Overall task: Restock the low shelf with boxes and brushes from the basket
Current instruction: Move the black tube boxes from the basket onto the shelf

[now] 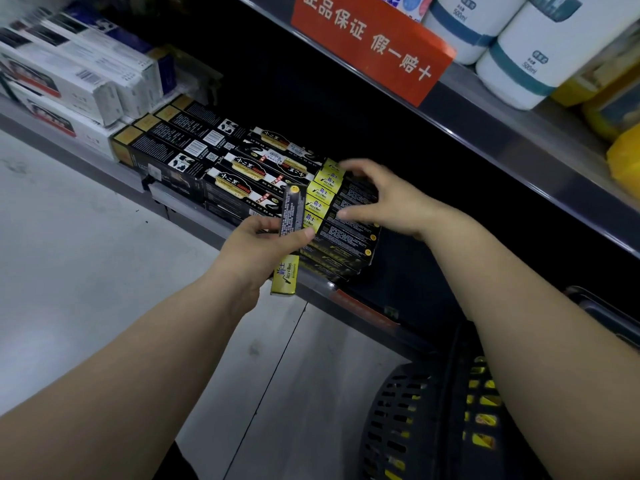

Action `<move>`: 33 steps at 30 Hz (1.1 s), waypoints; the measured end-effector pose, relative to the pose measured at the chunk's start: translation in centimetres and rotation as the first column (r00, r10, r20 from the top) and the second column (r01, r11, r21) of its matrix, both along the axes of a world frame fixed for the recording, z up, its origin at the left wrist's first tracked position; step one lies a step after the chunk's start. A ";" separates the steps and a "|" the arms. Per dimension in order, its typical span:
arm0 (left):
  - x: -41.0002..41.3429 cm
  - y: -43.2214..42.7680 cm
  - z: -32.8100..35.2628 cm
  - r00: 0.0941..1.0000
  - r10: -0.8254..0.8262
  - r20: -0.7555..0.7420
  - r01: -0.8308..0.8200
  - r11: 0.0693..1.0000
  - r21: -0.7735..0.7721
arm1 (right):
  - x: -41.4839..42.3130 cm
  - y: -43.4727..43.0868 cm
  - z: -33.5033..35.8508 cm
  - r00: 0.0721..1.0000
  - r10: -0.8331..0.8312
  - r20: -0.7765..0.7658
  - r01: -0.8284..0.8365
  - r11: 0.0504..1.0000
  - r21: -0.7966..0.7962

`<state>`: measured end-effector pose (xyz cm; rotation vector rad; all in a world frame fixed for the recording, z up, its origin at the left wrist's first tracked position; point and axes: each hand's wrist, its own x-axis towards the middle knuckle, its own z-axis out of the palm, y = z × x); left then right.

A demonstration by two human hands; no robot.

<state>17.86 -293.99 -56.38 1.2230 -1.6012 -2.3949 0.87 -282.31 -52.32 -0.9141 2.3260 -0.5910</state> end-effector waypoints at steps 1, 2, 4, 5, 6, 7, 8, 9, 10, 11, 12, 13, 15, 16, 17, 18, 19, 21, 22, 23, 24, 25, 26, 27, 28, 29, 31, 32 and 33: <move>0.0 0.0 0.1 1.000 -0.020 0.002 0.020 1.000 -0.018 | 1.0 -0.6 0.8 0.992 0.123 0.030 -0.122 0.992 -0.040; 0.0 -0.1 0.2 0.999 -0.047 0.000 0.047 0.998 -0.031 | 1.9 -1.2 1.4 0.971 0.237 0.035 -0.235 0.971 -0.050; 0.1 0.0 0.8 0.995 -0.097 -0.037 0.096 0.995 -0.033 | 3.2 -2.1 1.8 0.925 0.380 -0.017 -0.380 0.925 -0.004; 0.1 0.0 0.9 0.992 -0.111 -0.056 0.109 0.993 -0.039 | 3.3 -2.4 2.0 0.921 0.390 -0.024 -0.389 0.921 0.017; 0.0 -0.2 1.0 0.993 -0.102 -0.067 0.100 0.994 -0.040 | 3.2 -2.4 2.2 0.931 0.366 -0.009 -0.366 0.931 0.016; -0.1 -0.3 0.9 0.996 -0.059 -0.069 0.057 0.998 -0.023 | 2.9 -2.1 2.4 0.947 0.321 0.016 -0.321 0.947 -0.012; -0.2 -0.5 0.8 0.998 0.016 -0.065 -0.015 1.000 0.017 | 2.3 -1.6 2.5 0.965 0.262 0.023 -0.260 0.964 -0.050; -0.3 -0.7 0.6 0.994 0.100 -0.050 -0.097 0.994 0.056 | 1.5 -1.0 2.4 0.983 0.186 -0.002 -0.186 0.979 -0.088; -0.4 -0.9 0.5 0.987 0.159 -0.026 -0.157 0.985 0.078 | 0.5 -0.2 2.2 0.994 0.092 -0.061 -0.098 0.989 -0.115; -0.4 -0.9 0.5 0.984 0.175 -0.004 -0.175 0.982 0.078 | -0.5 0.6 1.8 0.991 -0.021 -0.129 0.005 0.992 -0.125; -0.4 -0.8 0.4 0.987 0.163 0.009 -0.163 0.984 0.066 | -1.5 1.3 1.2 0.973 -0.140 -0.184 0.120 0.986 -0.112; -0.4 -0.6 0.4 0.991 0.131 0.016 -0.132 0.990 0.043 | -2.3 1.9 0.5 0.945 -0.251 -0.208 0.237 0.967 -0.087; -0.3 -0.3 0.2 0.999 0.028 0.018 -0.028 1.000 -0.005 | -3.4 2.4 -1.0 0.896 -0.399 -0.193 0.398 0.916 -0.046; -0.2 -0.1 0.2 0.999 -0.030 0.013 0.031 0.999 -0.026 | -3.6 2.4 -1.6 0.884 -0.432 -0.182 0.433 0.901 -0.035; -0.1 0.1 0.2 0.996 -0.086 0.010 0.087 0.995 -0.047 | -3.7 2.2 -2.2 0.880 -0.442 -0.174 0.445 0.895 -0.027; -0.1 0.3 0.2 0.991 -0.132 0.009 0.133 0.989 -0.064 | -3.7 2.0 -2.8 0.886 -0.431 -0.170 0.435 0.900 -0.015; -0.1 0.4 0.2 0.986 -0.165 0.010 0.165 0.983 -0.074 | -3.6 1.8 -3.3 0.900 -0.401 -0.169 0.408 0.913 0.004; -0.1 0.7 0.4 0.977 -0.212 0.010 0.212 0.974 -0.079 | -3.6 1.4 -3.9 0.929 -0.334 -0.159 0.345 0.937 0.049; -0.1 0.8 0.5 0.972 -0.235 0.012 0.236 0.969 -0.079 | -3.5 1.4 -4.2 0.937 -0.314 -0.152 0.328 0.942 0.073; 0.0 0.9 0.5 0.966 -0.257 0.016 0.258 0.963 -0.076 | -3.5 1.4 -4.4 0.941 -0.305 -0.147 0.321 0.942 0.099; 0.0 1.0 0.6 0.961 -0.276 0.021 0.277 0.958 -0.073 | -3.5 1.4 -4.6 0.943 -0.300 -0.141 0.317 0.940 0.124; 0.0 1.1 0.7 0.956 -0.291 0.026 0.292 0.953 -0.075 | -3.4 1.5 -4.7 0.947 -0.295 -0.129 0.313 0.938 0.148; 0.0 1.2 0.7 0.953 -0.300 0.031 0.302 0.950 -0.082 | -3.3 1.6 -4.8 0.950 -0.293 -0.109 0.308 0.937 0.165; 0.0 1.2 0.9 0.952 -0.305 0.033 0.307 0.948 -0.087 | -3.1 1.6 -4.9 0.952 -0.295 -0.086 0.306 0.937 0.172; 0.1 1.2 1.0 0.951 -0.308 0.031 0.310 0.947 -0.087 | -3.0 1.6 -4.8 0.952 -0.298 -0.068 0.305 0.937 0.171; 0.1 1.3 1.2 0.951 -0.309 0.027 0.311 0.947 -0.086 | -2.9 1.5 -4.6 0.952 -0.301 -0.060 0.306 0.937 0.168; 0.1 1.3 1.7 0.952 -0.305 0.021 0.306 0.947 -0.094 | -2.8 1.5 -4.2 0.950 -0.305 -0.071 0.313 0.932 0.184; 0.1 1.3 2.0 0.953 -0.302 0.019 0.303 0.947 -0.104 | -2.7 1.4 -4.0 0.947 -0.308 -0.091 0.320 0.925 0.205; 0.1 1.3 2.3 0.954 -0.300 0.015 0.300 0.947 -0.114 | -2.6 1.4 -3.5 0.943 -0.309 -0.121 0.329 0.916 0.230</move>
